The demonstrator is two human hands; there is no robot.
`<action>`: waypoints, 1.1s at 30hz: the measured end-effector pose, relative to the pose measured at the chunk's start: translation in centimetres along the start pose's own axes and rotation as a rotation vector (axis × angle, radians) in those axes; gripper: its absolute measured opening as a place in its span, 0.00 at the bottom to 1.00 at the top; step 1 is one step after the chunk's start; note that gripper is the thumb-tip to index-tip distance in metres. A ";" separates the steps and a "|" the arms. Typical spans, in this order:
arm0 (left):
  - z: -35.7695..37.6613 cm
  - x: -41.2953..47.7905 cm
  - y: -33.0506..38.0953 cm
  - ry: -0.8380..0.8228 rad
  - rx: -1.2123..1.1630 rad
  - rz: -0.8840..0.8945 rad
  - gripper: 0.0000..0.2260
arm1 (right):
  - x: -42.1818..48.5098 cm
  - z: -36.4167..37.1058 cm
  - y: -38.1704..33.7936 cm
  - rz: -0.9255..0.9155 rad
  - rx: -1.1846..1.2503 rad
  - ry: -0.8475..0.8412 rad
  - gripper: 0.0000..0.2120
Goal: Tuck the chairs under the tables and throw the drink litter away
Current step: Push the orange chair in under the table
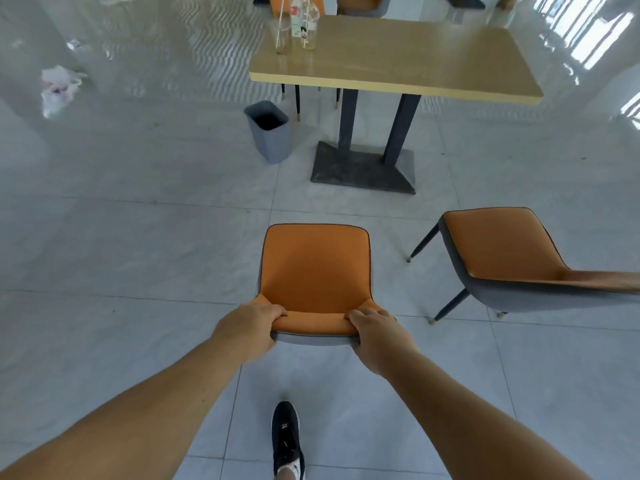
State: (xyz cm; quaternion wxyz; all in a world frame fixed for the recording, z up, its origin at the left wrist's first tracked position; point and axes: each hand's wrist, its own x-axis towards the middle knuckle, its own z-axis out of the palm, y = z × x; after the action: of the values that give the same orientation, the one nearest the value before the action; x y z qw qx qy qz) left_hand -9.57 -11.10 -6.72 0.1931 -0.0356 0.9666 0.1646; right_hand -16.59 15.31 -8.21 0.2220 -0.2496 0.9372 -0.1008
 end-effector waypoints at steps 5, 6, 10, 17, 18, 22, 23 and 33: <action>-3.5 7.3 -1.5 0.036 0.005 0.048 0.20 | 6.7 -3.5 0.8 0.065 0.004 -0.008 0.13; -4.2 8.7 -1.8 0.040 0.006 0.057 0.19 | 8.1 -4.2 0.9 0.070 0.003 -0.008 0.13; -7.1 14.2 -2.7 0.029 0.007 0.071 0.20 | 13.4 -6.6 1.8 0.075 -0.003 -0.004 0.13; -11.6 24.2 -2.7 0.020 0.003 0.071 0.19 | 22.4 -11.4 5.1 0.058 0.010 0.002 0.13; -12.2 25.6 -2.6 0.023 0.006 0.062 0.19 | 23.7 -12.2 5.6 0.051 0.010 0.004 0.13; -14.6 31.2 -2.0 0.002 0.011 0.044 0.19 | 28.8 -14.8 7.7 0.038 0.016 0.004 0.12; -15.1 32.4 -2.0 -0.002 0.013 0.037 0.19 | 29.9 -15.5 8.1 0.034 0.011 0.004 0.12; -21.5 46.6 -3.8 -0.012 0.000 0.047 0.19 | 43.0 -21.9 11.4 0.074 -0.003 0.016 0.11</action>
State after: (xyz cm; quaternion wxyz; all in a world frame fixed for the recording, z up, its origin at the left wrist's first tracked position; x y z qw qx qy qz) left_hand -59.90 -22.05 -7.06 0.1949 -0.0119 0.9660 0.1692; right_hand -65.07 4.69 -8.03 0.2176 -0.2143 0.9477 -0.0931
